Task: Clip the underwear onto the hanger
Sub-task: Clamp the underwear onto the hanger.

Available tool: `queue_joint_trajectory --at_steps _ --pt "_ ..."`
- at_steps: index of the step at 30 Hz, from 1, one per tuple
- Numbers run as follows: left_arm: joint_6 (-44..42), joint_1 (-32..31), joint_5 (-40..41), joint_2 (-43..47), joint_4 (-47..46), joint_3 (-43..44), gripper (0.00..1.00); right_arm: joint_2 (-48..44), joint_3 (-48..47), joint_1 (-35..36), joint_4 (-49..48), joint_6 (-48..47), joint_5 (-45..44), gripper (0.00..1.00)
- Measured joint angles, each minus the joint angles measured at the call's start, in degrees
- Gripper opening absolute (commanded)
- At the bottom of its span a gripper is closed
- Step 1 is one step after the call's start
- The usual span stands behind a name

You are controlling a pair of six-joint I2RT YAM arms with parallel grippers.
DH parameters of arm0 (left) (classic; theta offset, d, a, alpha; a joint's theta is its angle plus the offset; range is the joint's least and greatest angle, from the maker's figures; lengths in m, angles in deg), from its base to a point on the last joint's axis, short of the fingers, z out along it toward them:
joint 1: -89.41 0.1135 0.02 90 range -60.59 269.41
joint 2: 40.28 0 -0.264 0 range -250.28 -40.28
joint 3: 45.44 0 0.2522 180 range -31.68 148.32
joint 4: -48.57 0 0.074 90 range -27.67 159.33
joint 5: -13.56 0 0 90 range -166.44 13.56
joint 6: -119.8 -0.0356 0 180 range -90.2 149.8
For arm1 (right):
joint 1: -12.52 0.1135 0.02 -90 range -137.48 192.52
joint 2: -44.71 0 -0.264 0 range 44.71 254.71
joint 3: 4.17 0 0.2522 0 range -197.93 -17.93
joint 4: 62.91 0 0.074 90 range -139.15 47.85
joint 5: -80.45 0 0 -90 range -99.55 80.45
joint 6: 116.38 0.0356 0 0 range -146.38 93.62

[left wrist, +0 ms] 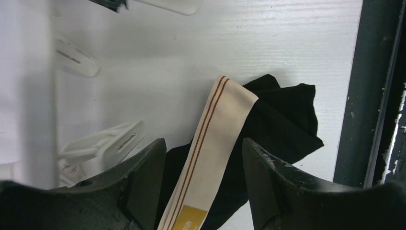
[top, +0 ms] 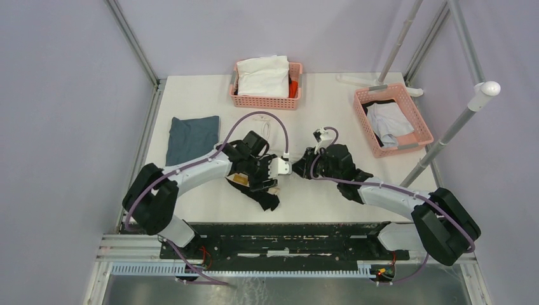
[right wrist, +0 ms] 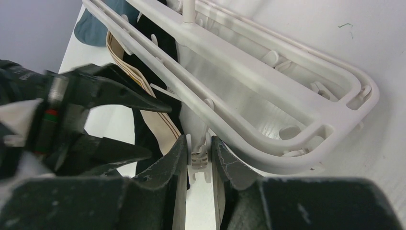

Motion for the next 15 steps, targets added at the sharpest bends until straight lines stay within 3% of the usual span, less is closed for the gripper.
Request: queue_joint_trajectory --at_steps 8,15 --pt "-1.22 0.15 0.24 -6.56 0.09 0.26 0.68 -0.42 0.00 0.02 0.04 -0.24 -0.07 0.07" --pt "-1.97 0.24 1.42 -9.11 -0.20 0.26 0.58 -0.63 0.00 0.02 0.13 -0.42 -0.07 0.08"
